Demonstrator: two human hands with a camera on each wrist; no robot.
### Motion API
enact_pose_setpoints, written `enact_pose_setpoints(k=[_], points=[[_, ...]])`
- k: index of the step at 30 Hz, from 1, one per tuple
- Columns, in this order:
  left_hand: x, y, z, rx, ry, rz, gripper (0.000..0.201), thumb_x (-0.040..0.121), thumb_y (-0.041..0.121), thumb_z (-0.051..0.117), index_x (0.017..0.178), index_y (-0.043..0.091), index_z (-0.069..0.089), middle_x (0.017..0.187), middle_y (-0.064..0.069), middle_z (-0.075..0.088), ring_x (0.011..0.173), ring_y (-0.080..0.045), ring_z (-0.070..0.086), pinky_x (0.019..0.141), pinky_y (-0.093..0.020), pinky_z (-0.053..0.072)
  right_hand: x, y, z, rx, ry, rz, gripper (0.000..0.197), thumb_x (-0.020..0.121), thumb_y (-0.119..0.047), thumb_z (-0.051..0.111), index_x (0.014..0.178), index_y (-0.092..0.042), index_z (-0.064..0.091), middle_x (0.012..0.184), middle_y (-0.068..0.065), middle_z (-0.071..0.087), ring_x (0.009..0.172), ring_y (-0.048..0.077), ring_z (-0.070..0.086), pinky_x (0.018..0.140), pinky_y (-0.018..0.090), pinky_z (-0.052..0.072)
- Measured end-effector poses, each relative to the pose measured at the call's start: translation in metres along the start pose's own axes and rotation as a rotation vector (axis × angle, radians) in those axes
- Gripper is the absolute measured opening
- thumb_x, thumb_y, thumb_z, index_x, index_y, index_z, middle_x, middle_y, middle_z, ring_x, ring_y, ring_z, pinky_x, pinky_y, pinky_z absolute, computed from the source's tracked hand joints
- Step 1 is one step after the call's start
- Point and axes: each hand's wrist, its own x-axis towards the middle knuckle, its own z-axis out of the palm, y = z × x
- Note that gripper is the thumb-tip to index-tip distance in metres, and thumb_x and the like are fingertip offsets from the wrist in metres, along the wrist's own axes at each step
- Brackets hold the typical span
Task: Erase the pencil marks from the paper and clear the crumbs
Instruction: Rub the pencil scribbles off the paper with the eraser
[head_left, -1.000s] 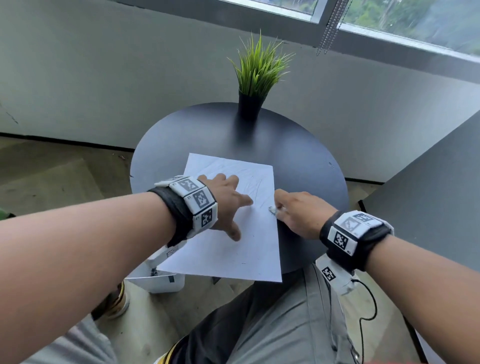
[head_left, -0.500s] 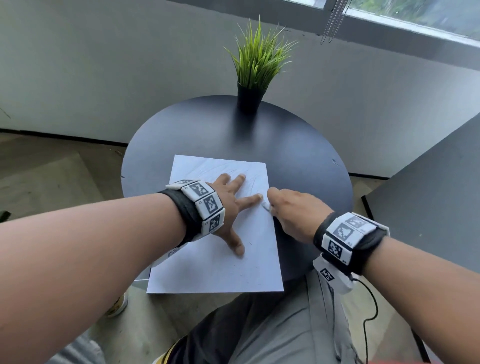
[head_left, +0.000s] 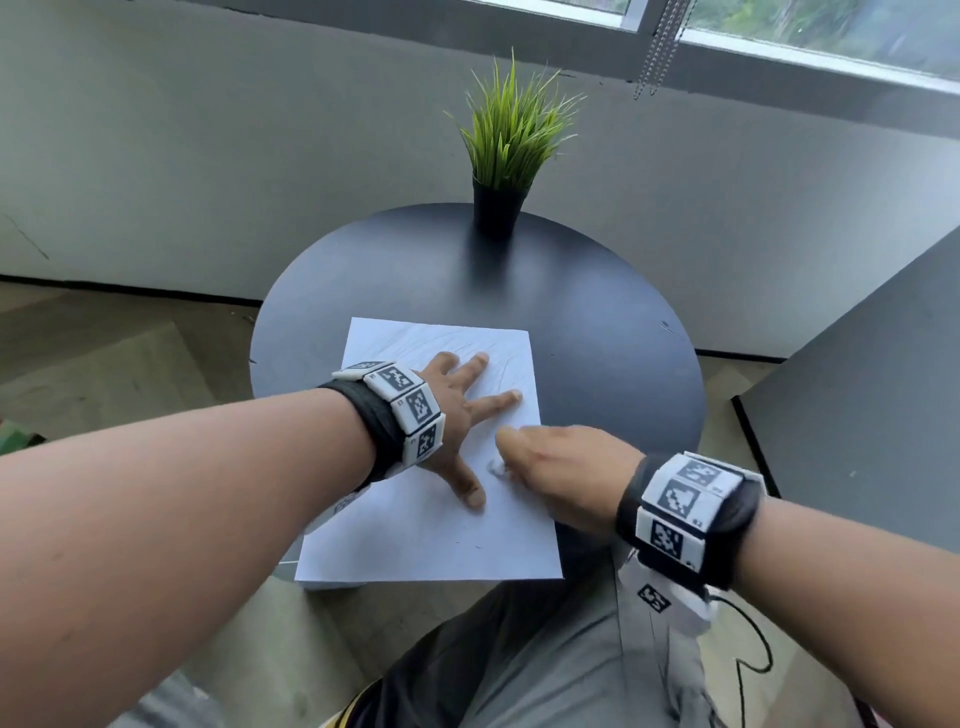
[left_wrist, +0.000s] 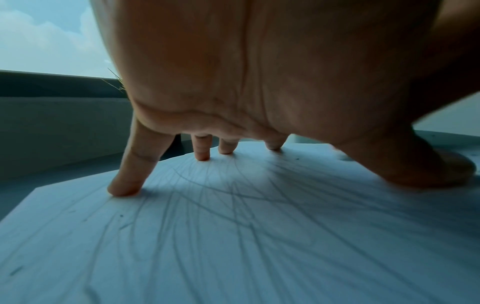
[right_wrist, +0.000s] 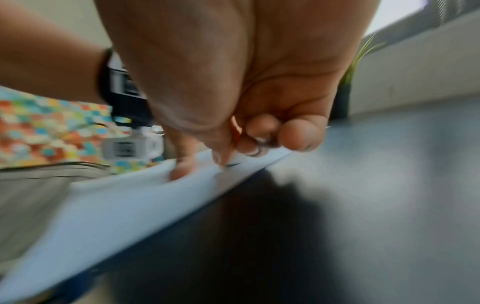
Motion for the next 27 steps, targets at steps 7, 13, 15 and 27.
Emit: enact_pose_setpoints(k=[7,13,15,27], points=[[0.005,-0.008,0.011,0.005,0.05,0.008,0.137,0.045,0.099,0.056,0.151,0.048,-0.017,0.164,0.005,-0.021,0.15,-0.03,-0.001,0.098,-0.067,0.033,0.004,-0.008,0.001,0.05,0.02,-0.006,0.016,0.095,-0.023,0.041,0.093,-0.026,0.026,0.087,-0.002,0.044,0.082,0.033,0.058,0.068,0.04,0.049],[0.009,-0.012,0.015,-0.045,0.07,0.023,0.141,0.046,0.098,0.057,0.153,0.043,-0.016,0.163,0.007,-0.021,0.149,-0.028,-0.002,0.098,-0.071,0.032,0.028,0.035,-0.017,0.036,0.13,0.232,0.017,0.1,-0.035,0.035,0.092,-0.021,0.031,0.089,0.001,0.052,0.084,0.033,0.058,0.065,0.037,0.041],[0.008,-0.012,0.015,-0.053,0.063,0.016,0.142,0.046,0.098,0.058,0.154,0.04,-0.015,0.163,0.007,-0.022,0.149,-0.027,-0.004,0.098,-0.072,0.031,0.027,0.016,-0.009,0.037,0.117,0.142,0.011,0.098,-0.03,0.04,0.097,-0.023,0.031,0.09,0.002,0.053,0.082,0.033,0.059,0.066,0.04,0.048],[0.009,-0.011,0.014,-0.076,0.053,0.018,0.143,0.046,0.096,0.06,0.155,0.039,-0.013,0.163,0.006,-0.023,0.15,-0.029,-0.005,0.097,-0.075,0.03,0.025,0.0,-0.008,0.004,0.029,0.065,0.015,0.091,-0.022,0.044,0.103,-0.021,0.034,0.094,0.002,0.056,0.081,0.034,0.059,0.066,0.04,0.05]])
